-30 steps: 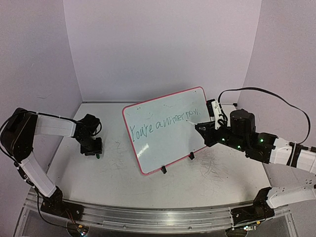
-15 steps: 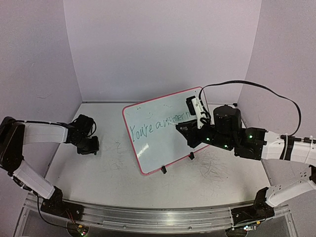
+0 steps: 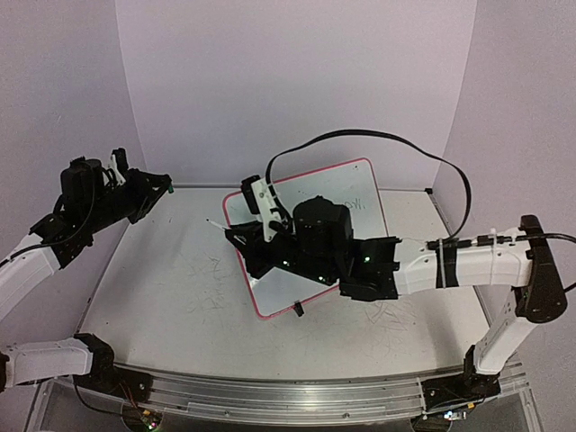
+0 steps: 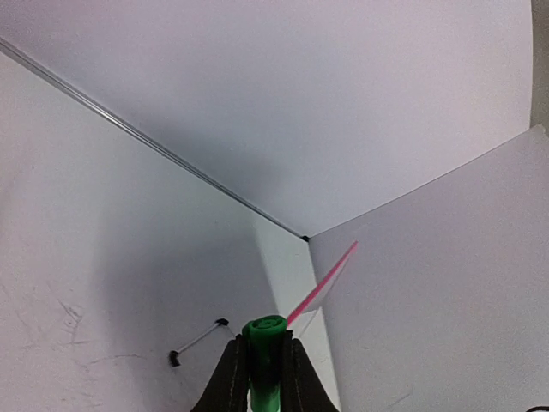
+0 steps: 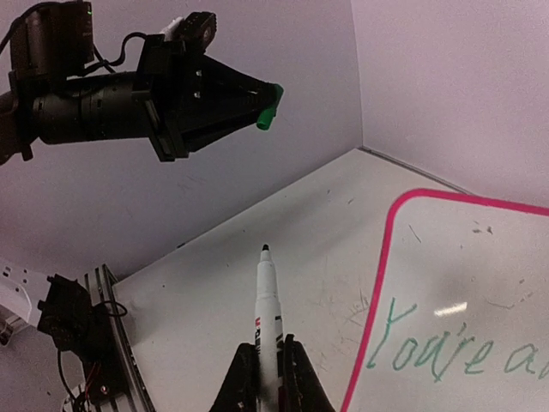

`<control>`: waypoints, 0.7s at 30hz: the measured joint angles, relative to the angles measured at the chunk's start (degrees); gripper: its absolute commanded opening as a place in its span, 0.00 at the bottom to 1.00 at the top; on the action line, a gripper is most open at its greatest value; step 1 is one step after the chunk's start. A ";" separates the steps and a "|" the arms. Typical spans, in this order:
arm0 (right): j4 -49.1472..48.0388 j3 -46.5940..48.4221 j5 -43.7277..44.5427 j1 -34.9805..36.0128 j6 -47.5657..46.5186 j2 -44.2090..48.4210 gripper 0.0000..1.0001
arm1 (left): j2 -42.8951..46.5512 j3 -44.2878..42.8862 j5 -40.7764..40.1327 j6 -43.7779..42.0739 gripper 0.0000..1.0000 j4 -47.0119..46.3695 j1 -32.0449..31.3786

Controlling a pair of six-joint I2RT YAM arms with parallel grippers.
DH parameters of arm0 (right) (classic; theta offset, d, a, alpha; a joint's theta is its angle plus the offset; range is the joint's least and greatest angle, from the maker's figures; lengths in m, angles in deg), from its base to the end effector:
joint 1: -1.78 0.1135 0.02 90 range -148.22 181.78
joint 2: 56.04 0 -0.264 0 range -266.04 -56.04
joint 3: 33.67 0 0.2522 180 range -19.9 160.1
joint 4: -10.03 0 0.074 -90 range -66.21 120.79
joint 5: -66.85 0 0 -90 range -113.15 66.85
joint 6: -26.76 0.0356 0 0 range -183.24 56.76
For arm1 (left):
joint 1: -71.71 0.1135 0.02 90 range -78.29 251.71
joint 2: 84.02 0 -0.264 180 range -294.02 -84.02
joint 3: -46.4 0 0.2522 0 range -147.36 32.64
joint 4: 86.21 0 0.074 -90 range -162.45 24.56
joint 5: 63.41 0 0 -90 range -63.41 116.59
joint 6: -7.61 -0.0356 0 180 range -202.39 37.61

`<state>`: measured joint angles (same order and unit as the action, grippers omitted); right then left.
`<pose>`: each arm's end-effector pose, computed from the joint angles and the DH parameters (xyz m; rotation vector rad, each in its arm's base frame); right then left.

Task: Write a sentence on the whiteboard
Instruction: Insert the whiteboard marker without the cap into the pen cap.

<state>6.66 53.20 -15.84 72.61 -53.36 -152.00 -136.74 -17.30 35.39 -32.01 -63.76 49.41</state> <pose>0.1373 0.3813 0.3253 -0.8042 1.5670 0.9447 0.1966 -0.0865 0.3499 -0.3430 1.8615 -1.0322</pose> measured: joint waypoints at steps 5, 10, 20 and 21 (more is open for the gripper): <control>-4.82 8.22 2.61 1.08 -1.38 -8.03 0.00 | 1.53 3.90 2.95 11.67 0.00 -9.46 0.00; -7.11 15.15 5.20 1.11 -2.43 -13.31 0.00 | 1.67 5.37 2.84 19.28 0.00 -12.69 0.00; -8.25 23.22 7.95 1.11 -3.30 -19.54 0.00 | 2.39 6.90 1.98 26.41 0.00 -15.87 0.00; -8.17 23.86 8.12 1.11 -3.40 -20.01 0.00 | 2.39 6.94 1.99 26.56 0.00 -15.94 0.00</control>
<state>-1.52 77.06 -7.71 73.72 -56.76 -172.01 -134.34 -10.35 37.37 -5.45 -79.70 49.41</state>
